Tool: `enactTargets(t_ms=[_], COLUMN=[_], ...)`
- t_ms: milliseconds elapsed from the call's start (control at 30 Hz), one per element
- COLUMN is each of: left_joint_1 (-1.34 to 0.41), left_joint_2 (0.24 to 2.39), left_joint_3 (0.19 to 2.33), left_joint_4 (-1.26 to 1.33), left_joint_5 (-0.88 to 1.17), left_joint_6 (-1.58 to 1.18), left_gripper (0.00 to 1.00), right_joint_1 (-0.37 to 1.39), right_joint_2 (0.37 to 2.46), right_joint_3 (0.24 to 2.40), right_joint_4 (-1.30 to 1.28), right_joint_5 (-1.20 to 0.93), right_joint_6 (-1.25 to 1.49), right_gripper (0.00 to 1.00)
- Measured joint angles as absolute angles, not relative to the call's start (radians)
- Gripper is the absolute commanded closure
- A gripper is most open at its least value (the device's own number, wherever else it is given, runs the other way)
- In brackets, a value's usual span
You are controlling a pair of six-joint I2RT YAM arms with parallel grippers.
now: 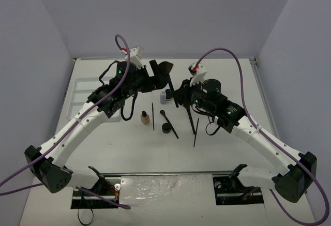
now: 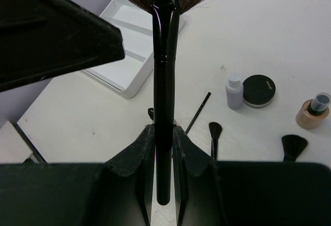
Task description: Organize the makeup
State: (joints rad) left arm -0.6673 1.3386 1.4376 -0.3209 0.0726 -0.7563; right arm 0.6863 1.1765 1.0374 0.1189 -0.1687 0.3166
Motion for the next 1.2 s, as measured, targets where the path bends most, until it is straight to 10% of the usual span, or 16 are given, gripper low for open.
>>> enactTargets(t_ms=[300,700,1033,1200], left_joint_1=[-0.68,-0.688,-0.688,-0.643], left_joint_2=[1.384,1.425,1.409,1.362], left_joint_3=[1.438,1.429,1.361,1.307], left_joint_4=[-0.26,-0.222,-0.21,-0.247], left_joint_5=[0.029,0.043,0.021,-0.014], left_joint_6=[-0.792,-0.844,-0.852,-0.854], left_gripper=[0.39,1.0,1.0,1.0], right_joint_1=[0.708,0.722,0.722,0.722], right_joint_2=[1.187,1.212,1.212,1.194], right_joint_3=[1.037,1.037,1.032,1.022], right_joint_4=[0.172,0.183,0.19,0.18], right_joint_5=[-0.185,-0.188,-0.178,-0.144], right_joint_6=[0.339,0.344,0.352,0.346], right_gripper=[1.0,0.96,0.17,0.0])
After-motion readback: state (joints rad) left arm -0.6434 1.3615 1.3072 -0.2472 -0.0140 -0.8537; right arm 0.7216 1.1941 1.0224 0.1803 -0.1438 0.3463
